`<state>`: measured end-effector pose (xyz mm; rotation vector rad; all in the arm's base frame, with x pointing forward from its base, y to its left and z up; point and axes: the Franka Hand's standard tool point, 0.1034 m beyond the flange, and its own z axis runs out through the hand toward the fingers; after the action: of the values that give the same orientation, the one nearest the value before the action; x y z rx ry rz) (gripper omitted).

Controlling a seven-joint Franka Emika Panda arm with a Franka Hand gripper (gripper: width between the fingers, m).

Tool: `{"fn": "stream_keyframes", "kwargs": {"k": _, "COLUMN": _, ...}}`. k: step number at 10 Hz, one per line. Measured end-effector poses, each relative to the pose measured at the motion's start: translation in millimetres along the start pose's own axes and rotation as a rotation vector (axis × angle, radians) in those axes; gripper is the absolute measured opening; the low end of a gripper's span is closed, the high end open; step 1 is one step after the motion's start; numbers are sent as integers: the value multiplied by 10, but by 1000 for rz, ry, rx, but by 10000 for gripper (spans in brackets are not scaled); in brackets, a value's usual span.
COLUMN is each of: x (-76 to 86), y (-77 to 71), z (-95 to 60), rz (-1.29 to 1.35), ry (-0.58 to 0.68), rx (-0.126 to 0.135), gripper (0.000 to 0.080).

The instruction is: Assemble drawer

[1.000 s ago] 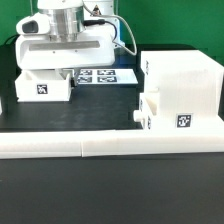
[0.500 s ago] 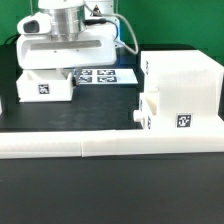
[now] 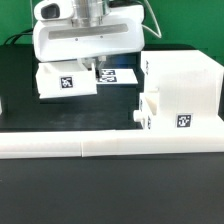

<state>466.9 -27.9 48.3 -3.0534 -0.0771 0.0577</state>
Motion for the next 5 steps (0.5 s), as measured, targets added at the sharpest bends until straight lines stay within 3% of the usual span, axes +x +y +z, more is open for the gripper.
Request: {"fn": "stream_keyframes", "kwargs": {"k": 5, "x": -49, "y": 20, "z": 33, "rz": -222, "ry": -6, "rx": -1, "gripper": 42}}
